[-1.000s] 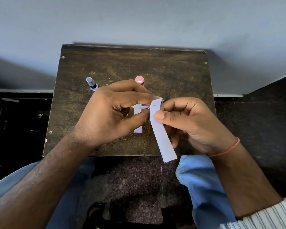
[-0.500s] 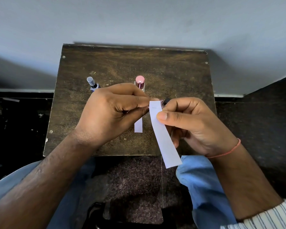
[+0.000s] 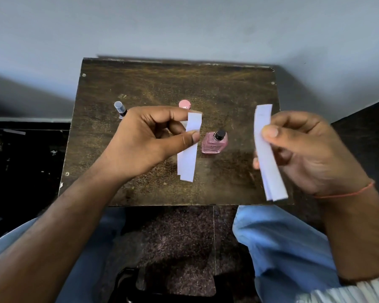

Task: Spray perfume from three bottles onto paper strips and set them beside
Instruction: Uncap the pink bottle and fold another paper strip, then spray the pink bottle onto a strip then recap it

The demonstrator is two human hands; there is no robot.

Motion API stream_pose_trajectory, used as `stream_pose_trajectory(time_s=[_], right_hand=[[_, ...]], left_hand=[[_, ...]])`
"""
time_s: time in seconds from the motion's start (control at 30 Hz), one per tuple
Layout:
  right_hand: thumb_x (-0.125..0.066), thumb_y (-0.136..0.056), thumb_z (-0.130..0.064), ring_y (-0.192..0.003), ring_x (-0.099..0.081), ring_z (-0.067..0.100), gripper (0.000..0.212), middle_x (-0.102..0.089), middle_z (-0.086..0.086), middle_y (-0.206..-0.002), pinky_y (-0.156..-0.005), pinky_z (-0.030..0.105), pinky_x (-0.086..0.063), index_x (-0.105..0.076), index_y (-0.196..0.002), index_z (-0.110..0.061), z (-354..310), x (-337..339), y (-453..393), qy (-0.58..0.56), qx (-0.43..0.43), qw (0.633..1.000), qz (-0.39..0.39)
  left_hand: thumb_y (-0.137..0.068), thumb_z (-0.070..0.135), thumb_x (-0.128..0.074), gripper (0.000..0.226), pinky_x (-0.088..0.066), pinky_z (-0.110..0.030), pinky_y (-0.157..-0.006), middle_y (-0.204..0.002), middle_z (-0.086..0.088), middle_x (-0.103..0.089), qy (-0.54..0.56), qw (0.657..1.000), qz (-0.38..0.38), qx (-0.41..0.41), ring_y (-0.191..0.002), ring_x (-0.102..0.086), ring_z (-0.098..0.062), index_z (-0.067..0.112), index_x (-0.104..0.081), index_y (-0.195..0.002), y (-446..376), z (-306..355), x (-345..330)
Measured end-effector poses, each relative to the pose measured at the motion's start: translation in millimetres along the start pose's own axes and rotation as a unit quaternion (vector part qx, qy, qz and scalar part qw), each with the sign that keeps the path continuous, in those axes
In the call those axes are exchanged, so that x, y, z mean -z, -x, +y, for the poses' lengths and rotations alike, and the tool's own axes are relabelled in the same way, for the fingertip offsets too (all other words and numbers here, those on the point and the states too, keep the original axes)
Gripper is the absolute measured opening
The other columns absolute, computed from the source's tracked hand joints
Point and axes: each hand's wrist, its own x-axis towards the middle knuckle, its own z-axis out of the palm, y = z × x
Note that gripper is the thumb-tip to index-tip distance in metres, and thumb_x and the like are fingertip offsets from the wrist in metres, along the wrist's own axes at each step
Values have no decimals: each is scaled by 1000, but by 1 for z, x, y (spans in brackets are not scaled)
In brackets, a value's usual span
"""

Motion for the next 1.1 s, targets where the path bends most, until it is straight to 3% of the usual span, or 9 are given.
stream_pose_trajectory(time_s=[0.1, 0.2, 0.33, 0.47, 0.67, 0.87, 0.93, 1.0, 1.1], right_hand=[[-90, -69, -47, -53, -70, 13, 28, -78, 0, -70, -40, 26, -50, -86, -84, -24, -1, 31, 2, 102, -21, 989, 107], [-87, -87, -29, -52, -69, 15, 8, -77, 5, -69, -39, 26, -51, -86, -87, -22, 12, 57, -1, 218, -92, 955, 180], [-82, -97, -25, -48, -69, 14, 11, -76, 1, -66, -40, 23, -52, -82, -89, -18, 28, 73, -5, 341, -154, 908, 189], [-82, -98, -29, -48, -72, 12, 10, -79, -2, -70, -41, 22, -52, -81, -90, -22, 34, 76, -9, 383, -157, 888, 198], [-83, -97, -28, -49, -72, 12, 8, -80, -3, -72, -42, 25, -54, -79, -92, -24, 35, 74, -12, 373, -152, 888, 223], [-86, -94, -27, -52, -74, 13, 20, -81, -5, -75, -47, 29, -60, -76, -110, -29, 34, 69, -15, 379, -139, 885, 233], [-87, -92, -29, -55, -74, 10, 25, -79, -2, -77, -53, 26, -62, -77, -115, -30, 34, 67, -14, 392, -111, 879, 246], [-88, -91, -30, -65, -72, 4, 26, -78, -7, -84, -73, 16, -59, -77, -115, -31, 33, 62, -13, 428, -44, 865, 259], [-91, -87, -30, -77, -66, 0, 32, -75, -10, -92, -73, 6, -47, -77, -116, -33, 28, 43, -12, 413, 51, 884, 213]], left_hand=[[-84, 21, -88, 32, -47, -51, -73, -91, -29, -75, 43, 997, -26, 51, -78, -58, -37, 26, -85, -115, -1, -1, 1], [-83, 21, -87, 32, -48, -28, -64, -85, -25, -75, 43, 996, -29, 75, -71, -55, -26, 25, -85, -115, -1, -1, 0], [-83, 16, -86, 33, -41, -11, -52, -69, -3, -73, 35, 995, -27, 87, -54, -51, 0, 19, -83, -116, 0, -2, -1], [-83, 15, -87, 38, -41, -9, -51, -69, 4, -75, 25, 994, -31, 105, -51, -52, 4, 9, -81, -120, 1, -3, 0], [-73, 27, -90, 46, -50, -13, -61, -83, -16, -82, 1, 993, -29, 118, -65, -65, -6, 15, -82, -117, 4, -1, 3], [-75, 30, -90, 48, -46, -9, -58, -82, -19, -79, -18, 994, -23, 107, -57, -60, 0, 14, -81, -120, 3, -2, 5], [-75, 31, -90, 47, -47, -9, -59, -82, -18, -80, -22, 994, -16, 105, -58, -61, -1, 18, -82, -119, 3, -4, 5], [-74, 32, -90, 45, -48, -10, -61, -79, -15, -80, -21, 994, -10, 103, -59, -61, 0, 21, -82, -117, 3, -5, 4], [-76, 33, -90, 47, -48, -10, -60, -76, -4, -82, -21, 994, -15, 102, -58, -63, 2, 18, -82, -119, 3, -6, 2]])
